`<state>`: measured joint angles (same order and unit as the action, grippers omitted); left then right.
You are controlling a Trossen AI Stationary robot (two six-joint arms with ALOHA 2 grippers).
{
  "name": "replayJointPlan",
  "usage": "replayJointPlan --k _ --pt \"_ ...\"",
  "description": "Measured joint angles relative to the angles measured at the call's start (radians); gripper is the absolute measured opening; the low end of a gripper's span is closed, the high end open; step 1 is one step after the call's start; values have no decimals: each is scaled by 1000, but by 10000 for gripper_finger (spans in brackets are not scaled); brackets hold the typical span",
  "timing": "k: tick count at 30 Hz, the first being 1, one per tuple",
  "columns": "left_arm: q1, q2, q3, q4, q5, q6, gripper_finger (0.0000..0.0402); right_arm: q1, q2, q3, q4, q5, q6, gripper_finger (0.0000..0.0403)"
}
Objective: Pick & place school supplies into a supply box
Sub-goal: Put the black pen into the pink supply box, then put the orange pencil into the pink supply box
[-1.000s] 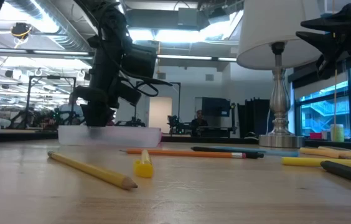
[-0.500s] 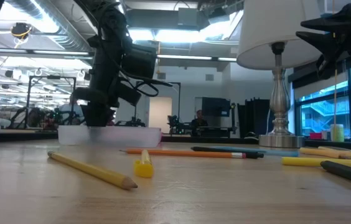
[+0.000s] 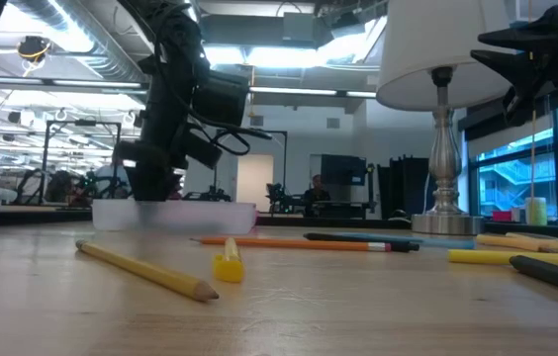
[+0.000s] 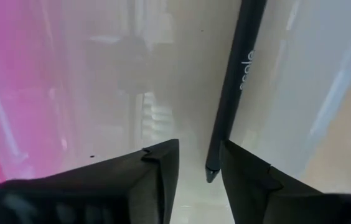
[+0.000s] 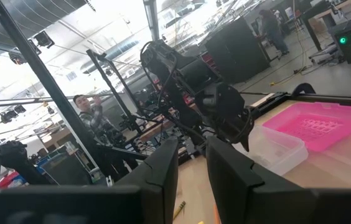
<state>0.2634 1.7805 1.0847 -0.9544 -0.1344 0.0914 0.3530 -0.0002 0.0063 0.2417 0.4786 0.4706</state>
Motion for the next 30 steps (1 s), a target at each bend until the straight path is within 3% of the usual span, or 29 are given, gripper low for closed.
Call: replayJointPlan --k 8,18,24,30 --pt "0 -53 0 -24 -14 0 110 0 0 0 0 0 -2 88" --pt "-16 -258 0 -10 3 0 110 0 0 0 0 0 -4 88" --pt "-84 -372 0 105 160 8 109 0 0 0 0 1 -4 88" --pt "-213 -424 0 290 224 8 109 0 0 0 0 1 -1 88"
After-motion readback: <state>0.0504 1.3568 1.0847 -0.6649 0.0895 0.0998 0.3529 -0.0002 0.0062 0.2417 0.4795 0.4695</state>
